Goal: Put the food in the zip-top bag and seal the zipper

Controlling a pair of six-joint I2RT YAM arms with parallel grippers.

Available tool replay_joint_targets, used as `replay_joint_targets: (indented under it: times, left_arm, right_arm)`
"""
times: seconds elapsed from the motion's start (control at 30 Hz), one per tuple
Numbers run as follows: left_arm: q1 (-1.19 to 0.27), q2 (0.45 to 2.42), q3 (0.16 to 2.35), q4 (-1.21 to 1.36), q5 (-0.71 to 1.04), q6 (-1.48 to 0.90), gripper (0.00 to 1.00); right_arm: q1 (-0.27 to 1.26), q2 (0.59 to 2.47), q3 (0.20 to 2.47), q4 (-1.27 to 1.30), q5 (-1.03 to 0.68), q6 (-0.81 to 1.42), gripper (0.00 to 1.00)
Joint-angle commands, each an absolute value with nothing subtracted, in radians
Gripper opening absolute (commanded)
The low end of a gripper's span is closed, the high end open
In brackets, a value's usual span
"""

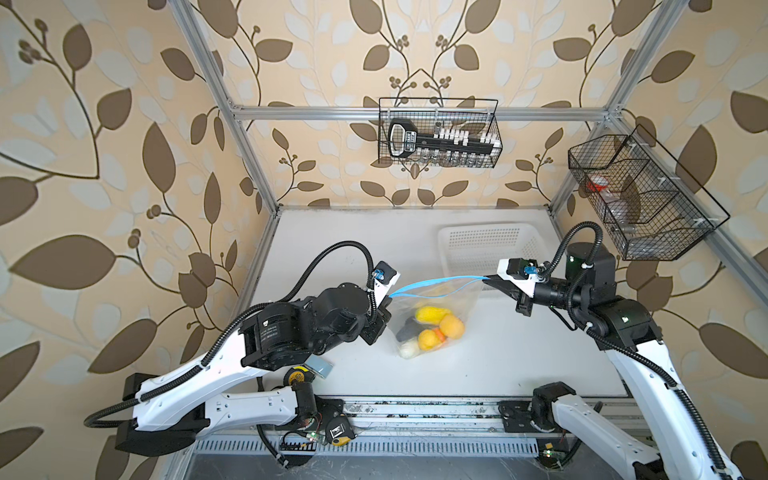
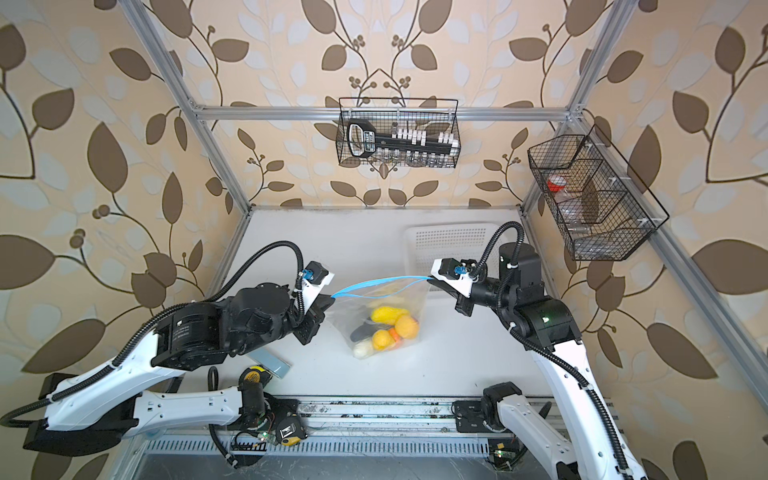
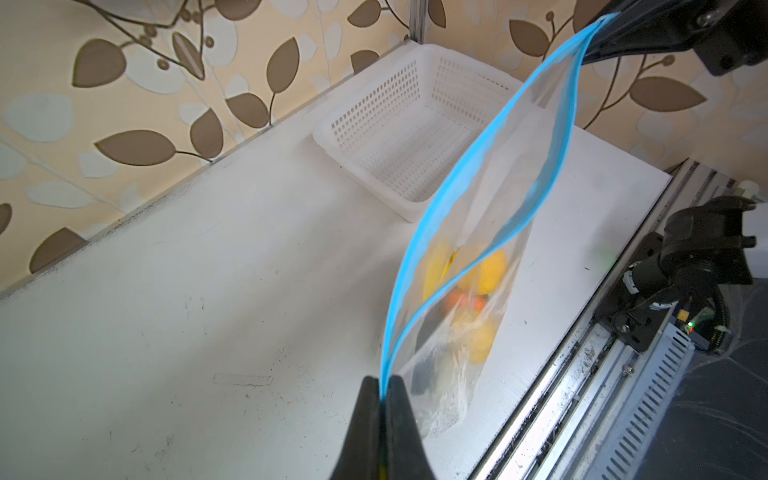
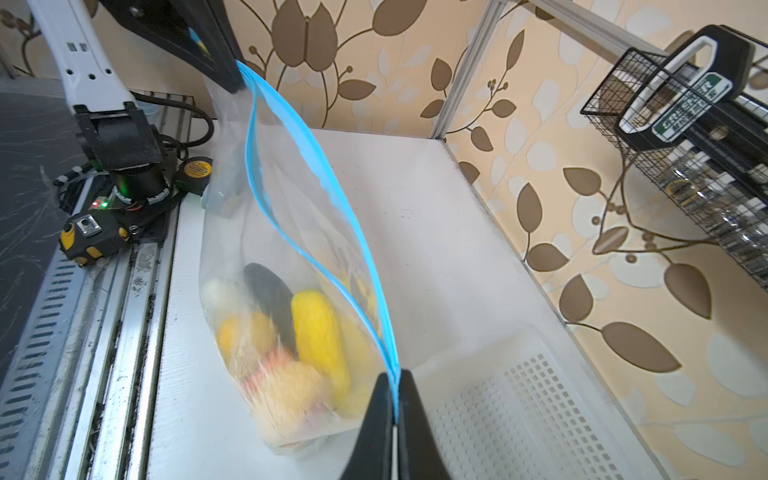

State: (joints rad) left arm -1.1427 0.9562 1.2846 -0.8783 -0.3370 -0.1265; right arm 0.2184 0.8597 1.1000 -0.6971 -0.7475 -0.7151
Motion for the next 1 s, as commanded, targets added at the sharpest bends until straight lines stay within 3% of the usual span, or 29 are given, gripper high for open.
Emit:
replay_joint_targets:
  times: [0.0,0.07,0.27,0.57,0.97]
  left_arm:
    - [-1.133,0.998,1.299,-0.834,-0.286,-0.073,0.00]
    - [-1.132,1.019,1.299,-0.822,-0.275,-0.058,0.00]
    - [-1.132,1.035,1.313,-0.790,-0.261,-0.015,0.00]
    - [-1.132,0.999,1.285,-0.732,-0.256,0.028,0.00]
    - [-1.132,0.974,1.269,-0.719,-0.238,0.035,0.00]
  right_arm:
    - [0.224,0.855,1.074,-0.700,-0.813,-0.793,0.35]
    - [0.244,0.842,1.084,-0.733,-0.800,-0.827,0.50]
    - [0.319,0.822,1.137,-0.743,-0.865,-0.837,0.69]
    - [0.674,1.019,1.233,-0.673,-0.784,-0.879,0.76]
    - [0.725,1.225,1.355,-0.617,-0.697,-0.920,0.75]
